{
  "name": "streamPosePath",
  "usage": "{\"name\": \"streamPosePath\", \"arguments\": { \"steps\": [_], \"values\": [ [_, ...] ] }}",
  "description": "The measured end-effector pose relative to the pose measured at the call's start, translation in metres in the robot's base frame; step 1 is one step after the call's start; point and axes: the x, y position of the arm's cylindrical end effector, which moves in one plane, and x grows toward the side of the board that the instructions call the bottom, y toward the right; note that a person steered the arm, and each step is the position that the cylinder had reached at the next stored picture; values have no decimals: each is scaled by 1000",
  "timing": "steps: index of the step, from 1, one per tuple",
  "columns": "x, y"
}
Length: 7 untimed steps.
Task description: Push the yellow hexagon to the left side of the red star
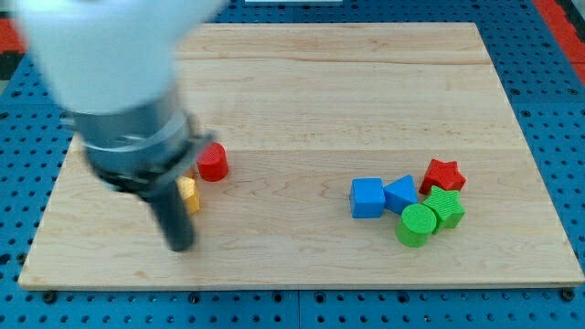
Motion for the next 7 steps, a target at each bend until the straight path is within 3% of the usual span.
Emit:
{"name": "streamPosePath", "arguments": {
  "steps": [2,3,4,5,6,7],
  "values": [
    [-40,-39],
    [-62,39],
    [-69,174],
    [-71,207],
    [-78,201],
    [-116,235]
  ]
}}
